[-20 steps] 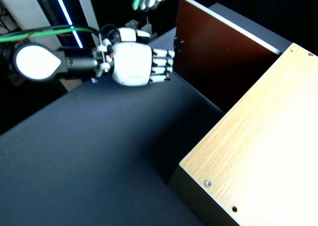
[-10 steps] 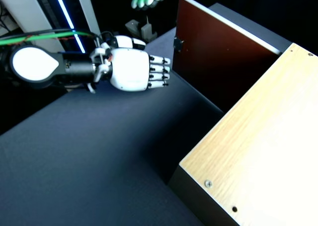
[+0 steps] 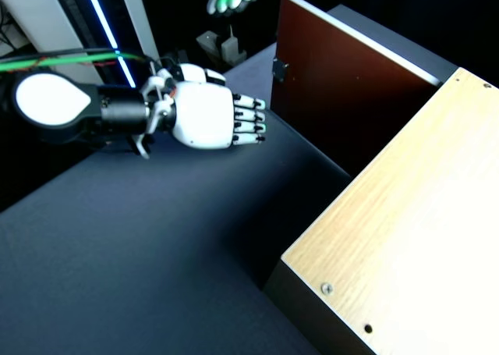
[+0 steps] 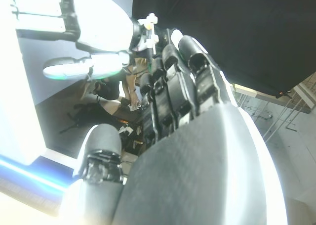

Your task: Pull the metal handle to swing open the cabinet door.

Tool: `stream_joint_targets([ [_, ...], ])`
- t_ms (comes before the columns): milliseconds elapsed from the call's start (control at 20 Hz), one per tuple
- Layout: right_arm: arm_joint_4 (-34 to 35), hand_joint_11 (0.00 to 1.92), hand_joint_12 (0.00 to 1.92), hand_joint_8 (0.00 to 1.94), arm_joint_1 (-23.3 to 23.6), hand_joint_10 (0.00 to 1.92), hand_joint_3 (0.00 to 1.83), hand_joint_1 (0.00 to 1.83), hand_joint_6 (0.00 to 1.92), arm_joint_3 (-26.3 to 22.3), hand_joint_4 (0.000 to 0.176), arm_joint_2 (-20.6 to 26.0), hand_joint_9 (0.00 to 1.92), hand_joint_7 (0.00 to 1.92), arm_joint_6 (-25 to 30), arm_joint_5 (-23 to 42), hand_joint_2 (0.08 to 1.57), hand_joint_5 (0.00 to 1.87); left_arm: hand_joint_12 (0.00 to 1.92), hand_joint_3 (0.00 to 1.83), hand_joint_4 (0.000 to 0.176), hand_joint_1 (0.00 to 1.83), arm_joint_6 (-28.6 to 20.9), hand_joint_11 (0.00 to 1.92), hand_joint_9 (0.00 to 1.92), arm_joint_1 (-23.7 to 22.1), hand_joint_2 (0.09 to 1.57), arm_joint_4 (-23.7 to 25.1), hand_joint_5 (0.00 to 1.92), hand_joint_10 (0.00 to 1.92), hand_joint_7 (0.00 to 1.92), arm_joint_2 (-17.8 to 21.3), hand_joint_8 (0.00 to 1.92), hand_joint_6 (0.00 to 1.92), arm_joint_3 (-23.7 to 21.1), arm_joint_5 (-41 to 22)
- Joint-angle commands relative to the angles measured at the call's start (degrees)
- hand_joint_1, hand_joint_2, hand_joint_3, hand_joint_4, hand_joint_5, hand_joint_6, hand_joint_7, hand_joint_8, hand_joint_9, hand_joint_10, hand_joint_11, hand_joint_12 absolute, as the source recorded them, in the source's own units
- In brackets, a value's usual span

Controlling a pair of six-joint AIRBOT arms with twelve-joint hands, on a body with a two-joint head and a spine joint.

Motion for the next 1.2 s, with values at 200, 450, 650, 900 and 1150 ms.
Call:
stream_joint_targets([
  [200, -0.06, 0.00, 0.68, 0.00, 1.42, 0.00, 0.07, 0.00, 0.00, -0.21, 0.000, 0.25, 0.23, 0.27, 0.29, 1.27, 1.57, 0.27, 0.79, 0.06, 0.000, 0.00, 0.48, 0.00, 0.32, -0.62, 1.57, -5.72, 0.32, 0.00, 0.34, 0.43, 0.00, 0.00, 0.07, -1.48],
  [450, -8.31, 0.00, 0.73, 0.00, 3.28, 0.00, 0.07, 0.00, 0.01, -2.96, 0.000, 0.63, 0.26, 0.30, 0.29, -7.22, 1.57, 0.30, 0.76, 0.05, 0.000, 0.00, 0.48, 0.00, 0.29, -0.62, 1.57, -5.72, 0.31, 0.00, 0.32, 0.43, 0.00, 0.00, 0.07, -1.48],
  [650, -14.24, 0.00, 0.72, 0.00, 3.97, 0.00, 0.05, 0.00, 0.01, -4.56, 0.000, 1.25, 0.26, 0.30, 0.29, -11.77, 1.57, 0.31, 0.81, 0.02, 0.000, 0.00, 0.48, 0.02, 0.35, -0.62, 1.57, -5.72, 0.36, 0.01, 0.36, 0.43, 0.00, 0.00, 0.07, -1.48],
  [900, -16.74, 0.00, 0.82, 0.00, 4.01, 0.01, 0.06, 0.00, 0.01, -3.65, 0.000, 1.24, 0.29, 0.32, 0.29, -12.95, 1.57, 0.32, 0.83, 0.01, 0.000, 0.00, 0.48, 0.03, 0.36, -0.62, 1.56, -5.72, 0.37, 0.01, 0.38, 0.43, 0.01, 0.01, 0.07, -1.48],
  [1150, -26.64, 0.00, 0.77, 0.00, 4.01, 0.00, 0.07, 0.00, 0.00, -5.94, 0.000, 2.05, 0.28, 0.32, 0.29, -25.36, 1.57, 0.32, 0.82, 0.01, 0.000, 0.00, 0.48, 0.04, 0.36, -0.62, 1.57, -5.72, 0.38, 0.00, 0.38, 0.43, 0.01, 0.01, 0.07, -1.48],
])
